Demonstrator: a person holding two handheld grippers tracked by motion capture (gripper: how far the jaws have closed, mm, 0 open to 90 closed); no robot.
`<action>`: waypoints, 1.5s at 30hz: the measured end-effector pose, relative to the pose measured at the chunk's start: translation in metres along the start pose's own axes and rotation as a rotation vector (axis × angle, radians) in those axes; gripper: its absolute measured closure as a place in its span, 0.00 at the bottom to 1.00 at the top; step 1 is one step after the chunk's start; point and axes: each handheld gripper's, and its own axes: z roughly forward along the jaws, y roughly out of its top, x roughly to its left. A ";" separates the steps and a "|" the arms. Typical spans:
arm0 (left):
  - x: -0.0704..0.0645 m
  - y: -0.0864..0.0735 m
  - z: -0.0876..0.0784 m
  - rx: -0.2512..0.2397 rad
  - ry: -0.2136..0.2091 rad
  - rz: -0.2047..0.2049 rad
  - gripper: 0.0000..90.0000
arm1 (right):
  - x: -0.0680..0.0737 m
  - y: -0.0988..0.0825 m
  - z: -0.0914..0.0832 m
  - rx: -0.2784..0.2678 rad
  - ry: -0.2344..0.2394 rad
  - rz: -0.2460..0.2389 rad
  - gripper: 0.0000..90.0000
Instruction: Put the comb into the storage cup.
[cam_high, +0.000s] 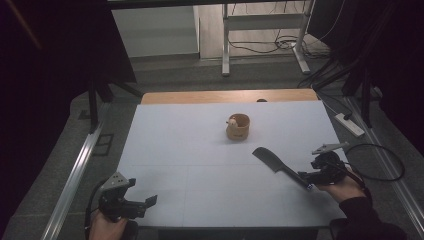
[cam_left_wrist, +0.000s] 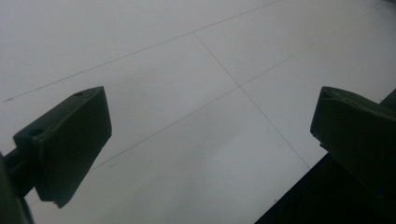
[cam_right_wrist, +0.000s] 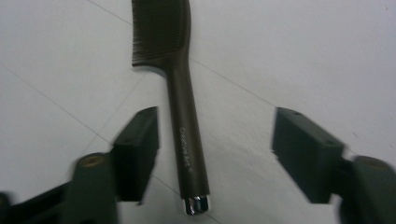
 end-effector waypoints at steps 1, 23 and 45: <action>0.000 0.000 0.000 0.000 0.000 0.000 0.00 | 0.001 0.001 0.000 -0.001 0.006 0.004 0.28; 0.000 0.000 0.001 0.003 0.000 -0.001 0.00 | 0.020 0.024 0.009 -0.012 0.019 -0.051 0.00; 0.000 0.000 0.001 0.007 -0.002 -0.003 0.00 | 0.025 0.040 0.026 0.031 0.017 -0.059 0.00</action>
